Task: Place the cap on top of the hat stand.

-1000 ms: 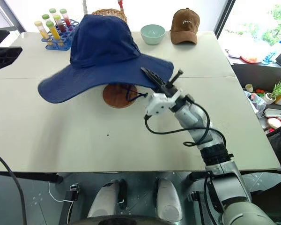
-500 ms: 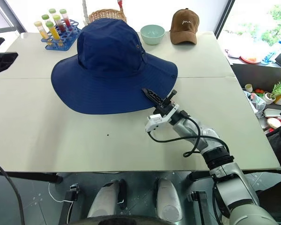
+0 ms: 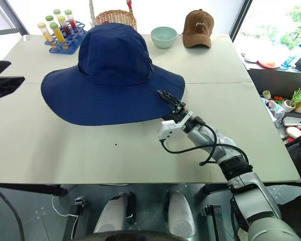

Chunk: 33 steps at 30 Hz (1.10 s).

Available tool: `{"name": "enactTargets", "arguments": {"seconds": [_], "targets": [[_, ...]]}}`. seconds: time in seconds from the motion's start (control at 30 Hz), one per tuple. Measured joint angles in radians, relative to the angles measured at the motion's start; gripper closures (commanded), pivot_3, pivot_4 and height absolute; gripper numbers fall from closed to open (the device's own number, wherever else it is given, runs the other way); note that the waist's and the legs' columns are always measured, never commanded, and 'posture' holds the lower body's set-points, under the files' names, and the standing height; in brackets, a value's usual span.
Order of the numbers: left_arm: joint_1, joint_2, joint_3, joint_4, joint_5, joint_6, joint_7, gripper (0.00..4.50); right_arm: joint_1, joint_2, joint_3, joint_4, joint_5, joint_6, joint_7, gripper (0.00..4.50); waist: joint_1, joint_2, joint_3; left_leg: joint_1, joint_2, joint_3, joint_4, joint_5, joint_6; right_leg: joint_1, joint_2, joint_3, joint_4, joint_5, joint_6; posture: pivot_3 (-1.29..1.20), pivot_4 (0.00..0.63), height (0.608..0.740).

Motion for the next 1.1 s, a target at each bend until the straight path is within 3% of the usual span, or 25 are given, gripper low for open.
{"name": "enactTargets", "arguments": {"seconds": [0.37, 0.6, 0.7, 0.77, 0.93, 1.1], "targets": [[0.031, -0.002, 0.001, -0.012, 0.032, -0.041, -0.034, 0.00, 0.175, -0.289, -0.073, -0.181, 0.249, -0.104, 0.261, 0.58, 0.005, 0.000, 0.000, 0.002, 0.000, 0.001, 0.000, 0.000, 0.000, 0.002, 0.000, 0.000, 0.000, 0.000, 0.000, 0.00, 0.150, 0.740], [0.030, -0.002, -0.016, 0.027, 0.069, -0.080, -0.074, 0.00, 0.136, -0.512, -0.147, -0.170, 0.654, 0.079, 0.671, 0.58, -0.001, 0.000, 0.000, 0.008, 0.001, 0.003, -0.001, 0.000, 0.000, 0.005, 0.000, 0.001, 0.000, -0.001, -0.001, 0.00, 0.150, 0.740], [0.021, -0.001, -0.027, 0.047, 0.083, -0.097, -0.087, 0.00, -0.002, -0.519, -0.218, -0.133, 1.000, 0.462, 0.947, 0.58, -0.002, -0.001, 0.001, 0.009, 0.001, 0.004, -0.001, 0.000, 0.001, 0.006, 0.000, 0.001, 0.000, -0.001, -0.002, 0.00, 0.150, 0.740], [0.014, 0.001, -0.038, 0.058, 0.096, -0.107, -0.094, 0.00, -0.133, -0.529, -0.259, -0.075, 1.144, 0.693, 1.104, 0.02, 0.002, -0.001, 0.001, 0.009, 0.002, 0.003, -0.001, -0.001, 0.001, 0.006, 0.000, 0.001, 0.000, -0.001, -0.003, 0.00, 0.150, 0.740], [0.015, 0.015, -0.045, 0.076, 0.126, -0.124, -0.115, 0.00, -0.403, -0.542, -0.255, 0.149, 1.229, 1.024, 1.448, 0.02, 0.006, 0.000, 0.002, 0.007, 0.002, 0.006, -0.002, -0.002, 0.002, 0.003, 0.000, 0.001, -0.001, -0.003, -0.006, 0.00, 0.150, 0.740], [0.026, 0.047, -0.006, 0.077, 0.146, -0.124, -0.149, 0.00, -0.626, -0.547, -0.218, 0.309, 1.190, 1.109, 1.669, 0.02, 0.002, 0.001, 0.002, 0.007, 0.002, 0.006, -0.003, -0.002, 0.002, 0.001, 0.000, 0.001, -0.001, -0.003, -0.006, 0.00, 0.150, 0.740]]}}
